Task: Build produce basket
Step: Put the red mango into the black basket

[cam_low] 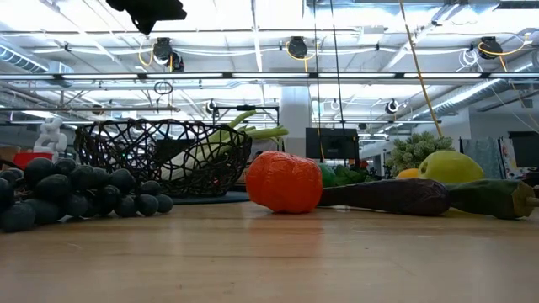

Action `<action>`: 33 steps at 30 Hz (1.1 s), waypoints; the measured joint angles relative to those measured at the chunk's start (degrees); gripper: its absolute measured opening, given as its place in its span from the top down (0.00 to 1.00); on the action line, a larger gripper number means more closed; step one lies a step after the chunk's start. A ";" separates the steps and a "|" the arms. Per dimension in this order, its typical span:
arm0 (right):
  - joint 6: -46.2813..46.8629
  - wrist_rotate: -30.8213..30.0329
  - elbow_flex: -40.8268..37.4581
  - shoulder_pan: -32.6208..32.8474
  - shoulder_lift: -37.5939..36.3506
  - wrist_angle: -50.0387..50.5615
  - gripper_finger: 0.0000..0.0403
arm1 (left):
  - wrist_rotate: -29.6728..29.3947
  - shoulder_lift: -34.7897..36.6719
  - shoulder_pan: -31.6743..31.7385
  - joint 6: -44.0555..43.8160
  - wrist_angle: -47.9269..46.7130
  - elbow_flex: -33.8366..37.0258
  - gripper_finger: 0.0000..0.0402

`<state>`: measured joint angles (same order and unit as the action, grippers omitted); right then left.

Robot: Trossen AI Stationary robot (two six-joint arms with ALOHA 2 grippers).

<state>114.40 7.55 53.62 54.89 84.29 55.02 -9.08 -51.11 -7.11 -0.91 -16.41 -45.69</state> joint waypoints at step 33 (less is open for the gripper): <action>-2.55 -6.18 -9.00 -0.83 0.31 -6.79 0.28 | 0.02 0.00 -0.04 -0.45 0.24 0.00 0.77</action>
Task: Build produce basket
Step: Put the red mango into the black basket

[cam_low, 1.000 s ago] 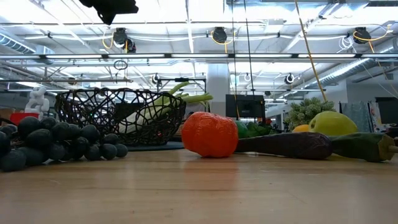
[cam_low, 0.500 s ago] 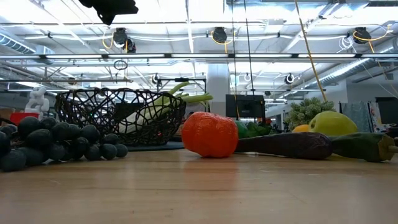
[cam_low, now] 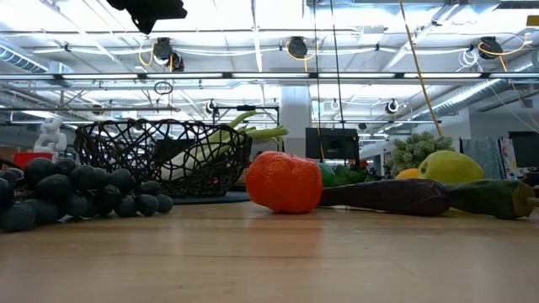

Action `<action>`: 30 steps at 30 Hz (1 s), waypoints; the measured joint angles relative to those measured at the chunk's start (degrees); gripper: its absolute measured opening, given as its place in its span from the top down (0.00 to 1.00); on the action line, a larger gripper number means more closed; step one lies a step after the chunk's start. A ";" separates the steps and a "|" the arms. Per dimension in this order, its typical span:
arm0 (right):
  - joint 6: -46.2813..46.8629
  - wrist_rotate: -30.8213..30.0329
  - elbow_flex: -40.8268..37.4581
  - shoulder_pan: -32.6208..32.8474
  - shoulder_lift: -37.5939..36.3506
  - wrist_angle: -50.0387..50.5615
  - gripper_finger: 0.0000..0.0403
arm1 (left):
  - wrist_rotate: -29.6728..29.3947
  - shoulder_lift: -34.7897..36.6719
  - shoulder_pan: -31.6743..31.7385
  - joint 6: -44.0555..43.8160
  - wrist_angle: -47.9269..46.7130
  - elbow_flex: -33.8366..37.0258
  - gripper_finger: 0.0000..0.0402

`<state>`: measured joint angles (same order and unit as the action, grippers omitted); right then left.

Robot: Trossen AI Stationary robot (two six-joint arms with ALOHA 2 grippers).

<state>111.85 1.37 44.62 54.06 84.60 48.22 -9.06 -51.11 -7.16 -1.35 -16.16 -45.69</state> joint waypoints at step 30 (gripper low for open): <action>-42.86 -41.50 5.90 -13.44 -5.07 -18.36 0.37 | 4.57 0.00 -1.46 1.08 0.94 0.00 0.77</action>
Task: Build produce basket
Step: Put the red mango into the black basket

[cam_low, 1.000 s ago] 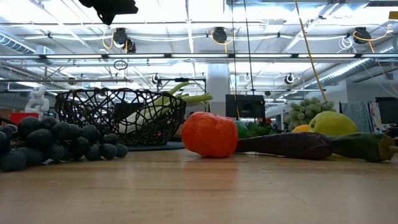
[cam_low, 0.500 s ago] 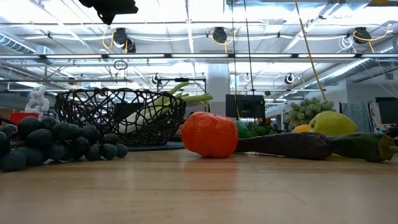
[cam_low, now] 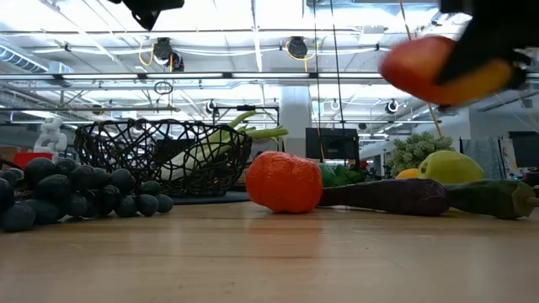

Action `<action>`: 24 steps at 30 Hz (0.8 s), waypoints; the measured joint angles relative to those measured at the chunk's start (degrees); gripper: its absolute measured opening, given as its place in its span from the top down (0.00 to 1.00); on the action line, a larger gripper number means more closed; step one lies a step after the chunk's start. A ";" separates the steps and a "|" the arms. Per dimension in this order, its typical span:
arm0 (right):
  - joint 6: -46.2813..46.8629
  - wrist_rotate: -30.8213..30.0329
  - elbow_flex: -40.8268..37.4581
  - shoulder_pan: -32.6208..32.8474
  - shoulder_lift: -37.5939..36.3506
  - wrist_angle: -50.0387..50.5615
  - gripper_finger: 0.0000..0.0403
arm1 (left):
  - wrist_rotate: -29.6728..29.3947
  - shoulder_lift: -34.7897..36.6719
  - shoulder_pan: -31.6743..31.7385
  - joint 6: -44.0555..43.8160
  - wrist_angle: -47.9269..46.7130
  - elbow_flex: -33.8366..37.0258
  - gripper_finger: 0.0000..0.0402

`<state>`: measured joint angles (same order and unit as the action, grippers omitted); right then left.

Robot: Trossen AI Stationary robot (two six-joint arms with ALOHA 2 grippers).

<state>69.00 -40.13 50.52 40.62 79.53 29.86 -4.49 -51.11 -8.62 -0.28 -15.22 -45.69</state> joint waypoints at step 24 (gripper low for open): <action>-77.12 7.81 -0.02 -17.48 0.25 -53.56 0.37 | -1.95 -17.74 -4.05 2.12 33.74 -0.04 0.17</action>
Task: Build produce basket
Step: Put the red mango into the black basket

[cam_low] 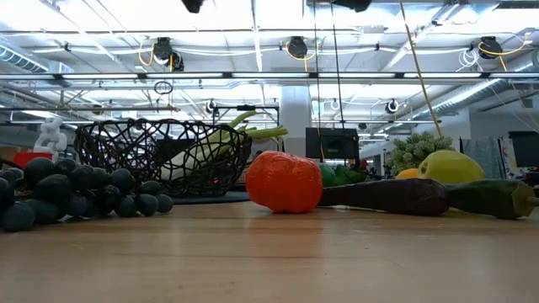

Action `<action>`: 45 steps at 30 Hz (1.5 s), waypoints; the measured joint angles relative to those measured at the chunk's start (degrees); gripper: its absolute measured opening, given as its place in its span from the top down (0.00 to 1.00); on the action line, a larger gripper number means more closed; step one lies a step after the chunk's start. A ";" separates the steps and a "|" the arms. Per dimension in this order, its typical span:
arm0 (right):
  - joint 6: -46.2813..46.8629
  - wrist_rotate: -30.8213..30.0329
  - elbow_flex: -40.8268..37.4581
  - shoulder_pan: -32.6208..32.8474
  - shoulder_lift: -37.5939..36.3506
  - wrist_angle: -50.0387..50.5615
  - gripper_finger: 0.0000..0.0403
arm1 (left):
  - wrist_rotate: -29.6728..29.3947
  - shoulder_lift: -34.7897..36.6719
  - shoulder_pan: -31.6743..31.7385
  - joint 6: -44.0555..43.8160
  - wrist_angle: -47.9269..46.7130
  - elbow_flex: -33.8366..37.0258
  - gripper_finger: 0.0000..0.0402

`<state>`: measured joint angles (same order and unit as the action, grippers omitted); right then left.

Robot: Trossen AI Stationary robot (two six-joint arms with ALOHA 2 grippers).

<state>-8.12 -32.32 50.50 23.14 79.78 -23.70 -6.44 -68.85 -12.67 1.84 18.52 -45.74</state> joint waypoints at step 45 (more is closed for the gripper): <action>3.85 4.99 -6.91 -2.65 -0.53 -7.33 0.26 | 5.07 -25.44 3.48 -5.94 31.32 -4.98 0.31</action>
<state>-4.27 -27.33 43.59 20.49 79.24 -31.03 -1.37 -94.29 -9.19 -4.10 49.84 -50.72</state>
